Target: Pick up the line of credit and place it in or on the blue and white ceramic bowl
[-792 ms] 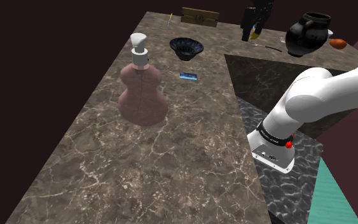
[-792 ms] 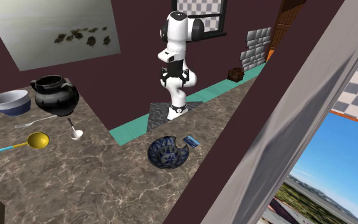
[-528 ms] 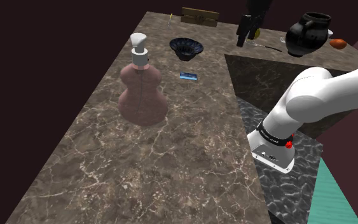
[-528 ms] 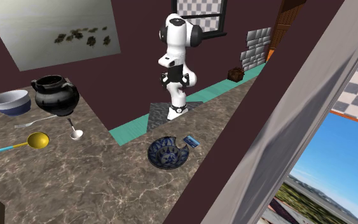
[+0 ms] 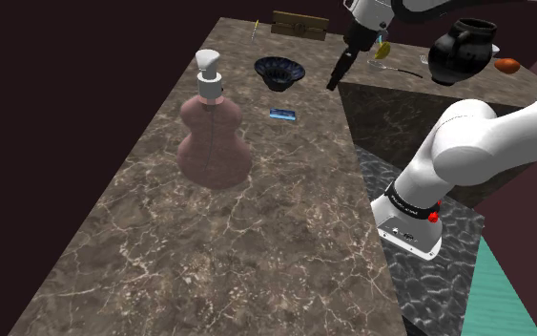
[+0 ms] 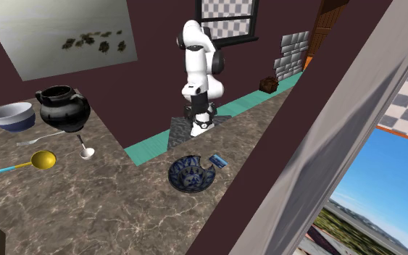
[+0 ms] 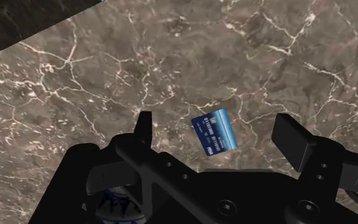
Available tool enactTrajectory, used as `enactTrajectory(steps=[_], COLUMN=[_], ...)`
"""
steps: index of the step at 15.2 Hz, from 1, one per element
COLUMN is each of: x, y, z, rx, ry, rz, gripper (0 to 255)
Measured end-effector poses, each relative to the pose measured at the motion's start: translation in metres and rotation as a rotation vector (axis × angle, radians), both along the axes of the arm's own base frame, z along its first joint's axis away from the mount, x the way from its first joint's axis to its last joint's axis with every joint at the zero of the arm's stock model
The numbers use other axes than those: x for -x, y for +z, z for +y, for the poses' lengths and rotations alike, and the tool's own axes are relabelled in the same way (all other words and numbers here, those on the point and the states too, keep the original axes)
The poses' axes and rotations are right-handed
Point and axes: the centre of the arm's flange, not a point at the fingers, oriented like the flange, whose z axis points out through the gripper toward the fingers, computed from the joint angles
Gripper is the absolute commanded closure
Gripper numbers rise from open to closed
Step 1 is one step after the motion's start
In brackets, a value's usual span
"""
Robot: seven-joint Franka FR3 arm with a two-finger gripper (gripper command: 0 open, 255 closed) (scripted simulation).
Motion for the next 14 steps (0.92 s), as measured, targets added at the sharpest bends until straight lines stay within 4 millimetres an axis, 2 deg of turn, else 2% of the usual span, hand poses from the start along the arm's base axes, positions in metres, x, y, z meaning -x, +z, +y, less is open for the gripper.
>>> enactTrajectory(steps=[5,11,14], x=[-0.024,-0.065,-0.075], y=[-0.053,-0.100,-0.115], z=[0.009,0.027,0.034], rx=[-0.065,-0.147,-0.154], ry=[0.171,0.372,0.411], rz=[-0.150,-0.336,-0.373], gripper=[0,0,0])
